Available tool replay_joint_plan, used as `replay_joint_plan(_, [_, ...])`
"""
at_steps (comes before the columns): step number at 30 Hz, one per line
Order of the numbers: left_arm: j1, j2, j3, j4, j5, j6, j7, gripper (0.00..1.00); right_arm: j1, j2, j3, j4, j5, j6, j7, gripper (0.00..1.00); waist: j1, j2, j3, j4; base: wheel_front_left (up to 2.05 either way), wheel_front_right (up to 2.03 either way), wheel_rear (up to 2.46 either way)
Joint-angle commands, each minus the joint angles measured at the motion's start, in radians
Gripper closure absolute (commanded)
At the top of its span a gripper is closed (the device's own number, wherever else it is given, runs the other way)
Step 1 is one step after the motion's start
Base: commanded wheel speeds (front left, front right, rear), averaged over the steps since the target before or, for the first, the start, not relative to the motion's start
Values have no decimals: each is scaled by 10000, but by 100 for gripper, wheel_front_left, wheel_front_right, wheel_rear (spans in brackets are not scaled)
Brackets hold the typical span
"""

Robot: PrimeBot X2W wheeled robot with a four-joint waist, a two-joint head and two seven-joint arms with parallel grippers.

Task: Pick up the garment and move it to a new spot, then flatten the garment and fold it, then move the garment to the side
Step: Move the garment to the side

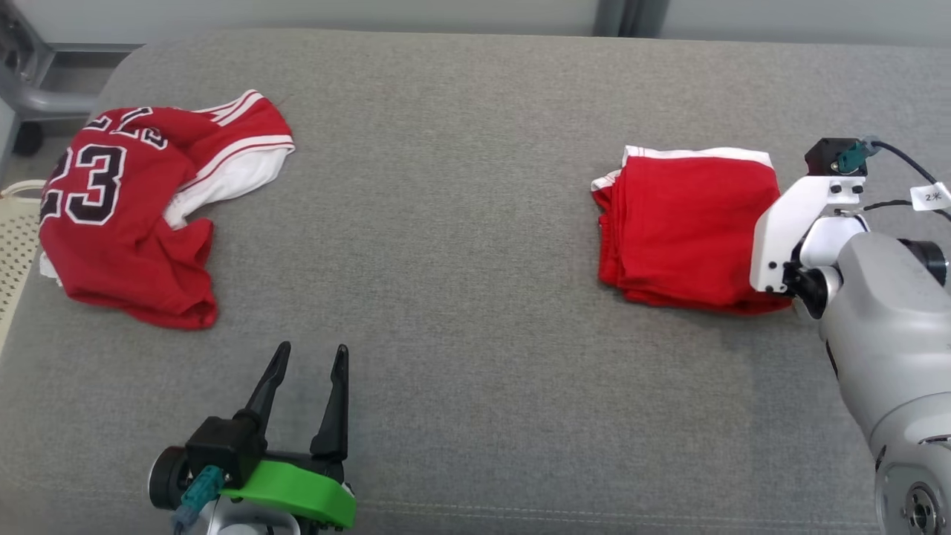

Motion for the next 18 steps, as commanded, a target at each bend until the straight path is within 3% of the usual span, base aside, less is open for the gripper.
replay_joint_plan(1, [-242,57,-18,-80,83,-25,-16,0,-157,-130,103,-78,-122,-13,40,100,0,-1,248,-493,0,0,0])
replay_joint_plan(11, [-865,316,-375,-1237,480,-61,-13,0,-983,-1089,1354,-679,-434,-13,255,100,0,-1,1423,-1528,0,0,0])
replay_joint_plan(18, [-1235,518,-795,-2163,787,-75,213,0,-1304,-1816,2312,-890,-143,-13,156,100,0,-1,2148,-1827,0,0,0])
